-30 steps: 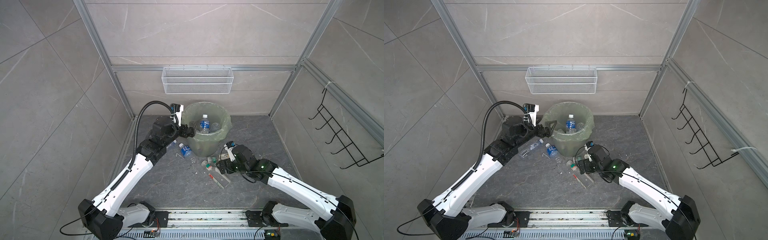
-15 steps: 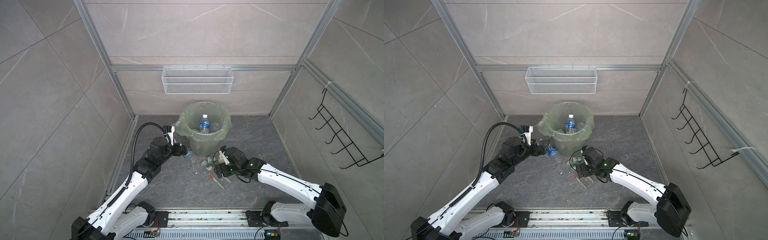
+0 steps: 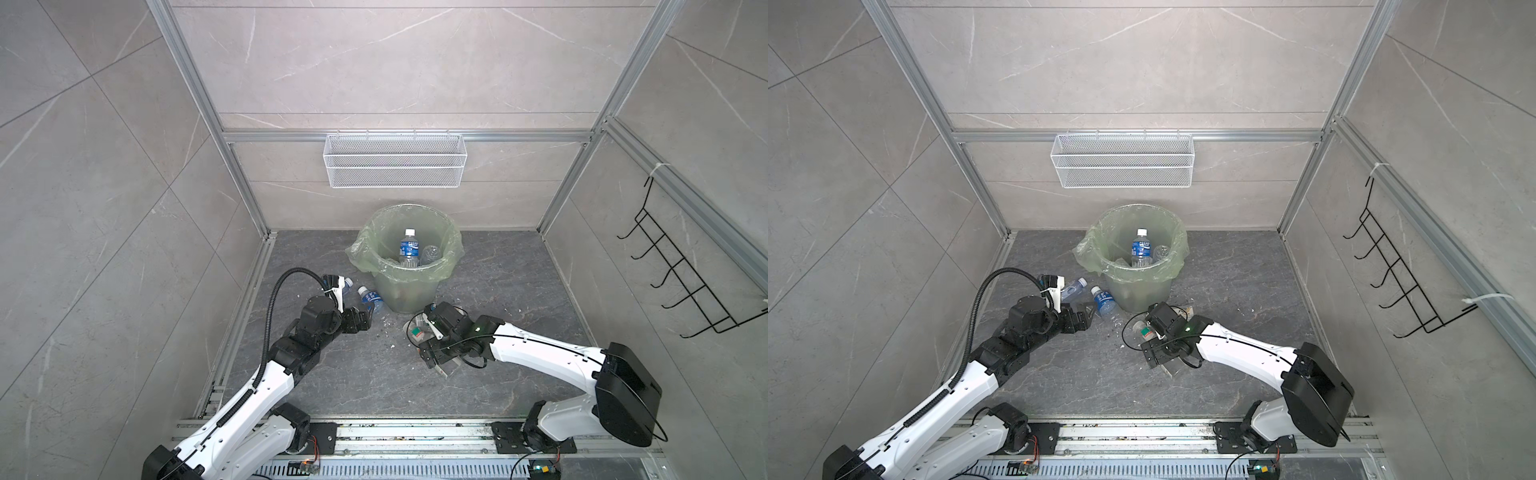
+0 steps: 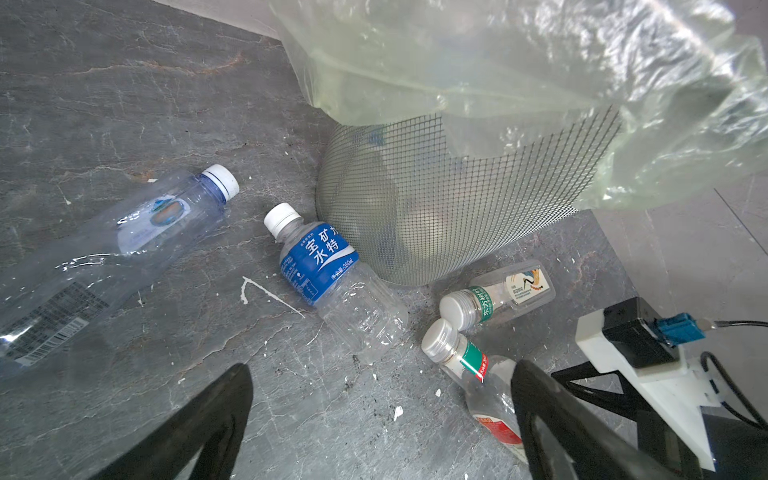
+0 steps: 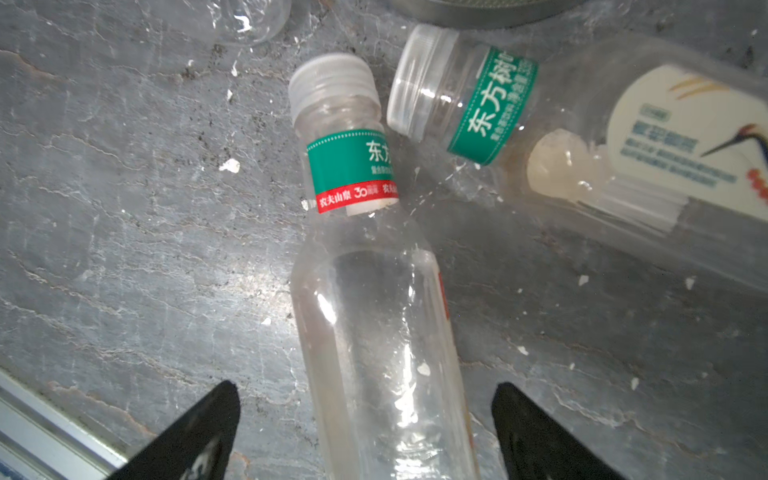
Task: Throw the plastic bottles in the bin
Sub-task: 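Close the right gripper around the clear green-and-red-labelled bottle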
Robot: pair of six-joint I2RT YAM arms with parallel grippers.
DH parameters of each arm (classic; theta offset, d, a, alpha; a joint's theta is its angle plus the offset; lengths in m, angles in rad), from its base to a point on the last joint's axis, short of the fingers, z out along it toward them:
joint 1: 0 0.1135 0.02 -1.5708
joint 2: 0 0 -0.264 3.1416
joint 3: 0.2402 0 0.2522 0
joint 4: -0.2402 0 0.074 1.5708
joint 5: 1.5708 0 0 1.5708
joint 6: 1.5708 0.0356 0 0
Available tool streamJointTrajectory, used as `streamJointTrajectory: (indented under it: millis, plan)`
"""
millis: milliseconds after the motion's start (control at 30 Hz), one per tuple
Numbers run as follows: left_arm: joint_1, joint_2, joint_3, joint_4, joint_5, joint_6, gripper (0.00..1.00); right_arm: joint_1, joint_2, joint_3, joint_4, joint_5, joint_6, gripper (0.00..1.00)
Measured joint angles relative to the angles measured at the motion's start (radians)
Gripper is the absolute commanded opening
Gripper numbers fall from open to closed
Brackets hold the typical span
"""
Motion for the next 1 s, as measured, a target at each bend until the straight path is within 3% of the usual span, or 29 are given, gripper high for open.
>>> streamJointTrajectory:
  millis: [633, 1000]
  plan:
    - [0.0, -0.005, -0.068, -0.022, -0.001, -0.022, 0.98, 0.07, 0.128, 0.057, -0.049, 0.07, -0.039, 0.85]
    - [0.002, 0.023, -0.087, -0.022, -0.008, -0.022, 0.98, 0.082, 0.172, 0.062, -0.071, 0.097, -0.067, 0.7]
